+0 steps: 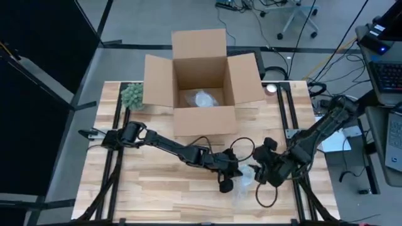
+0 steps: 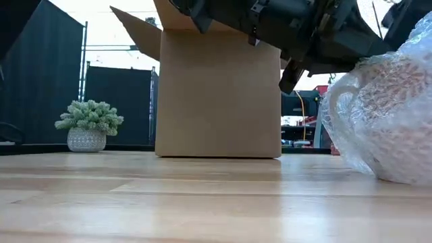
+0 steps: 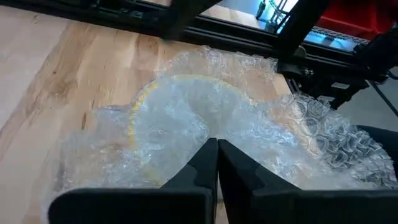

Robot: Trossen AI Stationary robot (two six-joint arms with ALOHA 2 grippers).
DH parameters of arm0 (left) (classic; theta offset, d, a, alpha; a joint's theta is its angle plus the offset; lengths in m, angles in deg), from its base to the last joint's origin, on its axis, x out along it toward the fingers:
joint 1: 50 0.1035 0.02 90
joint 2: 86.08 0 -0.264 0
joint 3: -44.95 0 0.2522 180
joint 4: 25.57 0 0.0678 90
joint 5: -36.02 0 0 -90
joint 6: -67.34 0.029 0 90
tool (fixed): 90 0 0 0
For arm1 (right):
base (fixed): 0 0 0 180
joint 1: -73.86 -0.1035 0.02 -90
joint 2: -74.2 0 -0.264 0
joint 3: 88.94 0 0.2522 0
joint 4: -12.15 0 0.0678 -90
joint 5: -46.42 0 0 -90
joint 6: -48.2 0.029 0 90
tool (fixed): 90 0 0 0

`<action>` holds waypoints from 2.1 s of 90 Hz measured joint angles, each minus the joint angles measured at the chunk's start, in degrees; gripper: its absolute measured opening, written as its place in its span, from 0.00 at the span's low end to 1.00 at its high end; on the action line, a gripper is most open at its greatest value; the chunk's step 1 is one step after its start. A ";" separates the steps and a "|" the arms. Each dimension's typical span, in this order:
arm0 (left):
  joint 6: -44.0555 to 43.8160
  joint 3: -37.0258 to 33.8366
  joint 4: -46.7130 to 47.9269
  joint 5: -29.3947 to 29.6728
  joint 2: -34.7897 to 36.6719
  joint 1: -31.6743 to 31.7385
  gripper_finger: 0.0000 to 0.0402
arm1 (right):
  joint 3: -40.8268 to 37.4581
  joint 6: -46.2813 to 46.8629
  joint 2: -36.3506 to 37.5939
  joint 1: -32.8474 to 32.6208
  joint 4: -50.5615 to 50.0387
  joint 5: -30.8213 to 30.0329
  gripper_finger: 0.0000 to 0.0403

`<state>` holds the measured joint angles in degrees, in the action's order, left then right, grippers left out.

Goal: Wrap mug
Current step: Wrap the orange mug in the bubble wrap, then put the wrapped orange mug into the cardboard box

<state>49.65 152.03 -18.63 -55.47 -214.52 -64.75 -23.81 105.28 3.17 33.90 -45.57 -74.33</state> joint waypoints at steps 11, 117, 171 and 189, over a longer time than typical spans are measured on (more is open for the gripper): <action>0.00 0.00 0.01 0.00 0.00 0.00 0.00 | -3.54 -1.97 -0.40 2.61 6.85 2.87 0.57; 0.13 0.00 -0.93 -0.17 -0.07 -0.02 0.00 | -1.26 -11.67 3.08 6.86 1.99 17.58 0.57; 0.09 0.00 -0.87 -0.07 -0.07 -0.02 0.00 | -1.20 -21.08 6.64 -1.09 1.56 17.63 0.57; 0.26 0.00 -0.87 -0.07 -0.07 0.09 0.00 | -1.06 -27.52 5.71 -1.84 9.59 17.28 0.57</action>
<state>49.91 152.03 -19.49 -55.54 -214.58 -64.66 -24.87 77.76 8.89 32.06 -35.98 -57.05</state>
